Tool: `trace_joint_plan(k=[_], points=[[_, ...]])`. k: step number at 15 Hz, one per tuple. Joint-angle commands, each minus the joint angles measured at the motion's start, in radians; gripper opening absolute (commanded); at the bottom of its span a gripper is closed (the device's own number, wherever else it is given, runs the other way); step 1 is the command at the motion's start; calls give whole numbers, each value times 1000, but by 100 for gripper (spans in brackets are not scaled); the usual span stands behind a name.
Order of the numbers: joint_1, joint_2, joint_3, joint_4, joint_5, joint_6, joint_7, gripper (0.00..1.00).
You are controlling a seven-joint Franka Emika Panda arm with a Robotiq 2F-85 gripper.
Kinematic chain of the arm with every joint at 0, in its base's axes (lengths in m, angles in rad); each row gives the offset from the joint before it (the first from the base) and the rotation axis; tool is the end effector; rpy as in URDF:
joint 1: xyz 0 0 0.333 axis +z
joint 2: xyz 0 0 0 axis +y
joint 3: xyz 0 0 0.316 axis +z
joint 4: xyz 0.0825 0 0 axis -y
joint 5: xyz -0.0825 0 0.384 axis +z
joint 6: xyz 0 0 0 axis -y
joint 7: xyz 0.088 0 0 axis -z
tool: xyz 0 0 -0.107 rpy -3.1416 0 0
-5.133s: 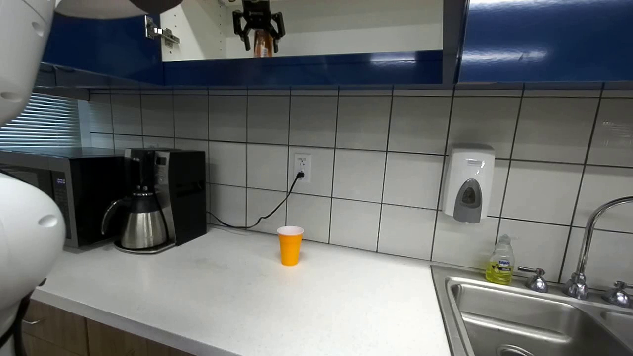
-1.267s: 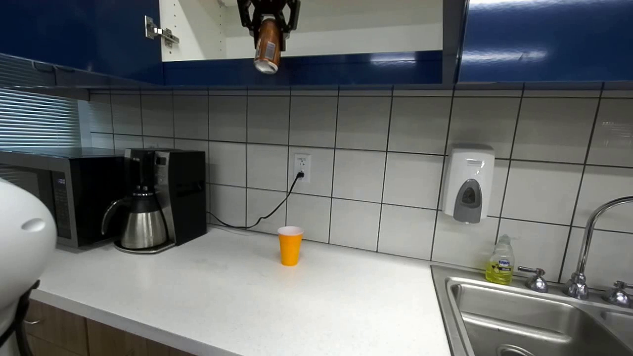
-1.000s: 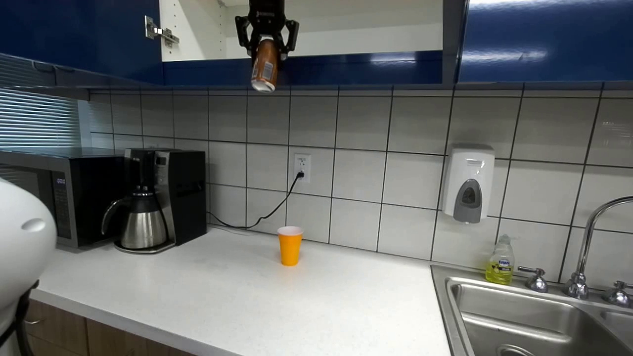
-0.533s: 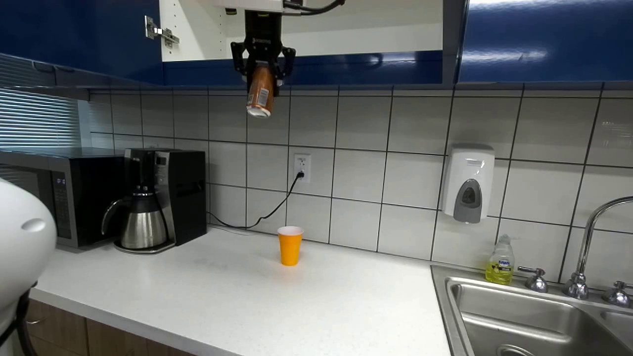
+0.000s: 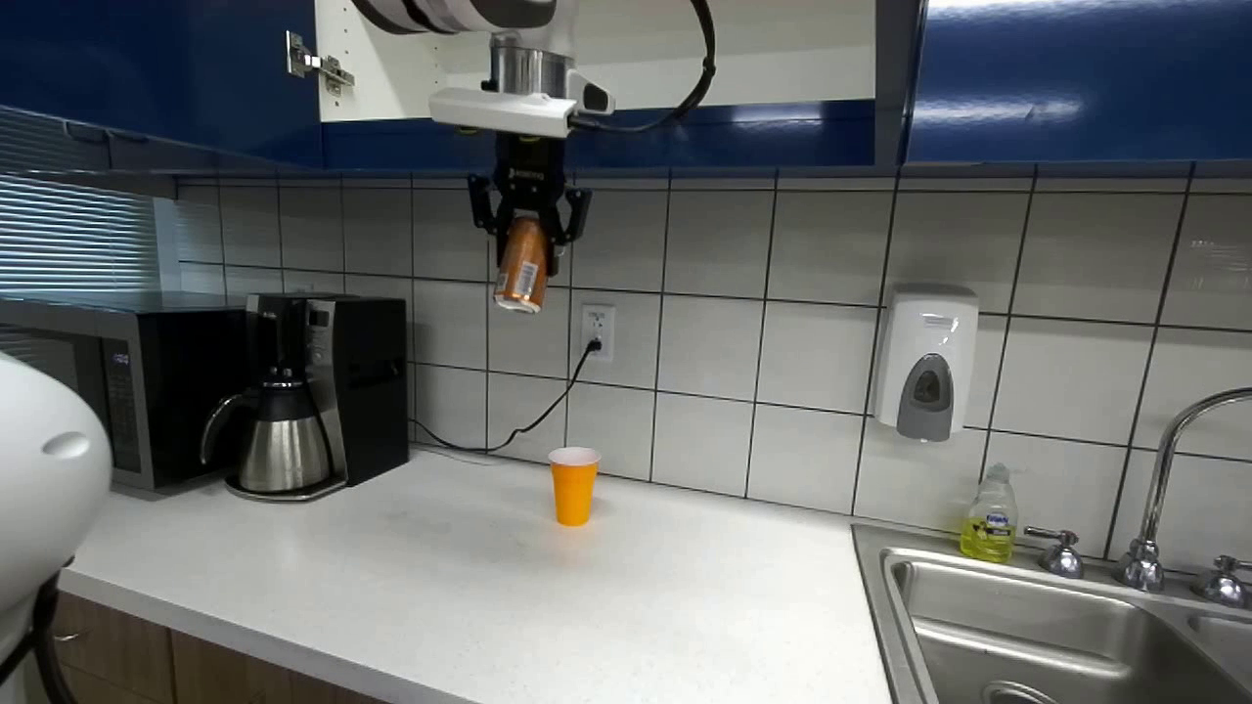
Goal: Move an object from one position to another
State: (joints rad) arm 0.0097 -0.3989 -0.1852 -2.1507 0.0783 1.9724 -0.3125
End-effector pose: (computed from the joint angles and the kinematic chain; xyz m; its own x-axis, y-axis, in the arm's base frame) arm 0.4487 -0.0859 0.5802 0.9638 0.1073 0.2443 0.1294 -0.9886 -0.0766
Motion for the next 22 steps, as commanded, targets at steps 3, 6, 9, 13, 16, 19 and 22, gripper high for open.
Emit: trace_joint_plan(k=[3, 6, 9, 13, 16, 19, 22], points=[[-21, -8, 15, -110, -20, 125, -20, 38], [-22, 11, 15, -157, -24, 210, -18, 38], [-21, 46, 8, -198, -18, 307, -24, 38], [-17, 127, -7, -237, 2, 427, -42, 38], [-15, 197, -20, -256, 25, 505, -74, 38], [-19, 276, -27, -262, 57, 576, -110, 38], [-30, 348, -25, -264, 100, 630, -149, 38]])
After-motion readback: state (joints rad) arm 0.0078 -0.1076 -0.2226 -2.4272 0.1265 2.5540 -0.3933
